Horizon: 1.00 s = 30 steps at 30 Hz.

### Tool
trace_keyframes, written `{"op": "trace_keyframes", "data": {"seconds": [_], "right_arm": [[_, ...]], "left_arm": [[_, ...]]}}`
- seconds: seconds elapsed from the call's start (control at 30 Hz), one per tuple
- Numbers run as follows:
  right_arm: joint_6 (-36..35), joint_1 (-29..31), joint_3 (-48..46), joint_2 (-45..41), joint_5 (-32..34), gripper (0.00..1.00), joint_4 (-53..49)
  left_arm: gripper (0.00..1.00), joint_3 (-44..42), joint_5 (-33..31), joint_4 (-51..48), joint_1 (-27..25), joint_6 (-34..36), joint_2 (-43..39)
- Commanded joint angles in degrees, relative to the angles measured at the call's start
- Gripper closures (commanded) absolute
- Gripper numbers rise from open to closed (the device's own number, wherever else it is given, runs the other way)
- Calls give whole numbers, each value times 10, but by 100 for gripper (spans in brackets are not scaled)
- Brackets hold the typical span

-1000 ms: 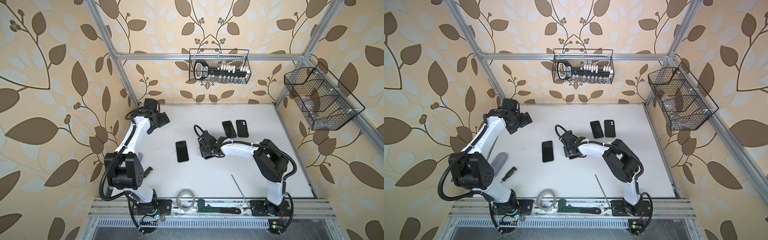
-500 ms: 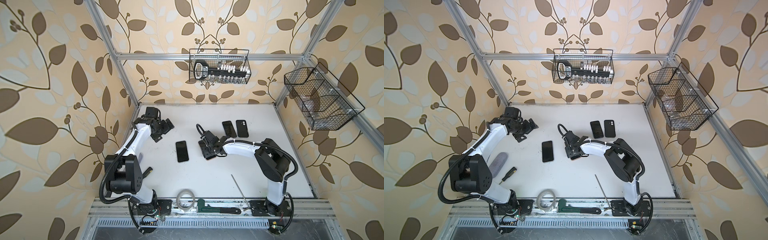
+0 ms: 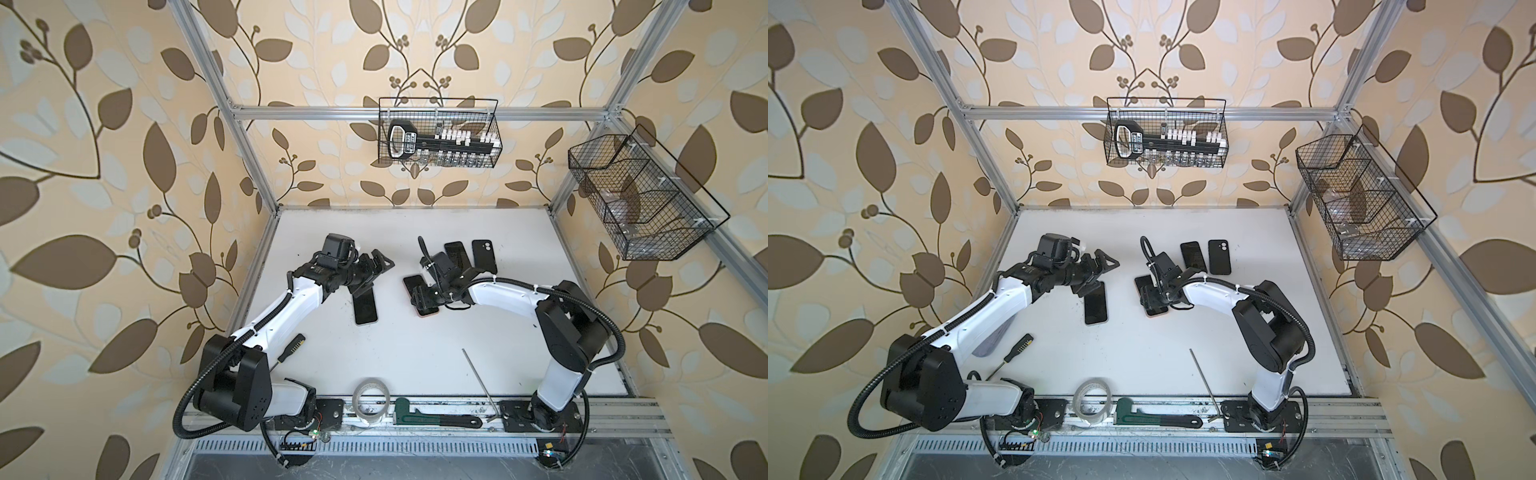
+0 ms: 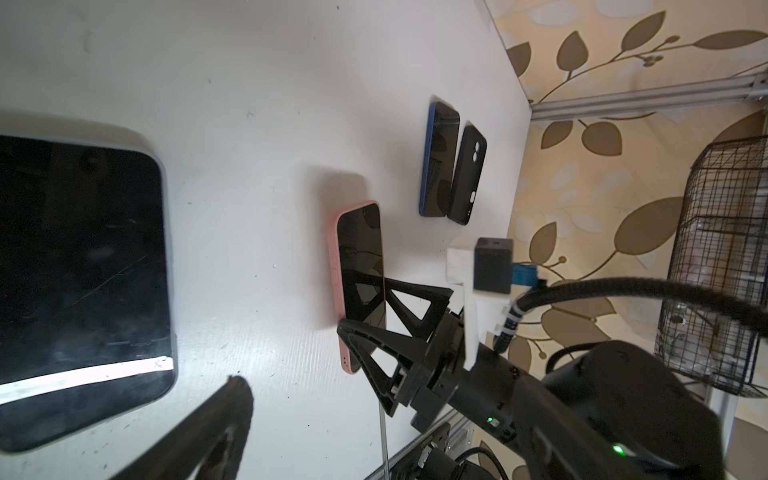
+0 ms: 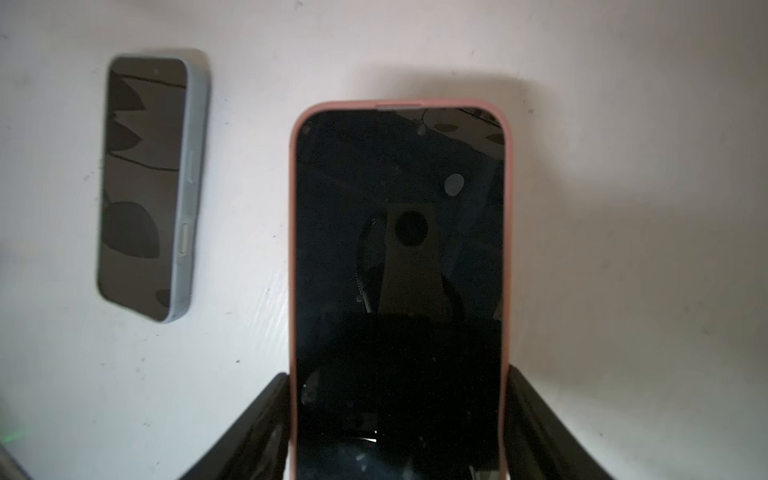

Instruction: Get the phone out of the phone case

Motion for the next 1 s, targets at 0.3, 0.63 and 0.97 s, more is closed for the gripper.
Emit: {"op": "trace_keyframes", "data": {"seconds": [0.3,0.63,0.97], "right_arm": [[43,-23,-29,-91,-109,34,52],[55,-27,-31,-116,-136,34,62],[62,-27,-42,-118,-143,35,78]], "left_arm": [[6,-21,33,169,-51,-41,70],[26,-22,39,207,-67,-51,105],[54,-21,40,228,-69,-59,113]]}}
